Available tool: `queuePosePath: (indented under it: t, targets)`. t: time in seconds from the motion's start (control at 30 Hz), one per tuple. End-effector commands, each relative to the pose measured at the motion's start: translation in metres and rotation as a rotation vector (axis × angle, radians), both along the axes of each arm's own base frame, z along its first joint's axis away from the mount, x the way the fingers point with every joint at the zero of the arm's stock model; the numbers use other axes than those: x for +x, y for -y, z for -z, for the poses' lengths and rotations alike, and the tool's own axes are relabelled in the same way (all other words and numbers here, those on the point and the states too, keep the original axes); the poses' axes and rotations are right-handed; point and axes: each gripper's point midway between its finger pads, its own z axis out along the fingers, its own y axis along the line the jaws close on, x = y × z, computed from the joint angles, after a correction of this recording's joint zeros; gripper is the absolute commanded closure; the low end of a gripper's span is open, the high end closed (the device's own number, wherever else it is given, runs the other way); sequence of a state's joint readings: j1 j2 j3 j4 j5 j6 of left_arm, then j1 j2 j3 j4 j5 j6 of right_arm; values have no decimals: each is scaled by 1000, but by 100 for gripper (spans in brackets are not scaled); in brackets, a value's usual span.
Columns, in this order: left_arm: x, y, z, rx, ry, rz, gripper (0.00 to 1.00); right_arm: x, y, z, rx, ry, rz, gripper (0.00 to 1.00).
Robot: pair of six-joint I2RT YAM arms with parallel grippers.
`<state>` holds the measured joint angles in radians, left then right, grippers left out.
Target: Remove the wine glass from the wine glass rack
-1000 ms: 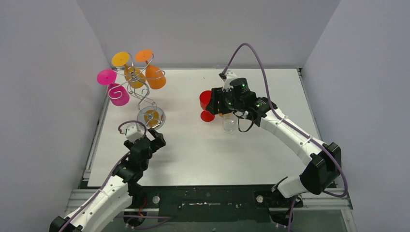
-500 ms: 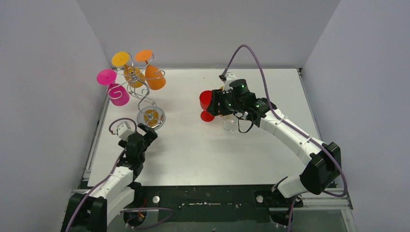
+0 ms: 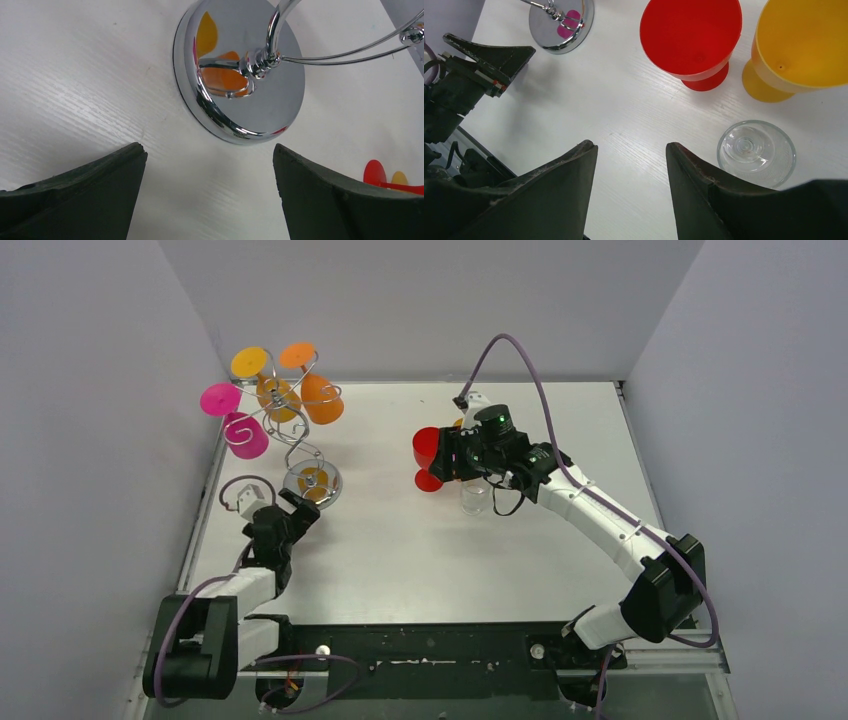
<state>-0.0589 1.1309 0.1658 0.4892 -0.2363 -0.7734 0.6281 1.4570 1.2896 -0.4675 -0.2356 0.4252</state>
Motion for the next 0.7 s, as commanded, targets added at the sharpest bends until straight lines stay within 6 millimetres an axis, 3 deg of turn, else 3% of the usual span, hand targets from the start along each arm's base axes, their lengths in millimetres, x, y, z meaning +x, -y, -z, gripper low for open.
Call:
queuePosePath:
  t: [0.0, 0.33, 0.67]
  targets:
    - [32, 1, -36, -9, 134, 50, 4, 4, 6, -12, 4, 46, 16, 46]
    - [54, -9, -36, -14, 166, 96, 11, 2, 9, -4, -19, 28, 16, 46]
    - [81, 10, -36, 3, 191, 285, 19, 3, 12, 1, -31, 13, 13, 46]
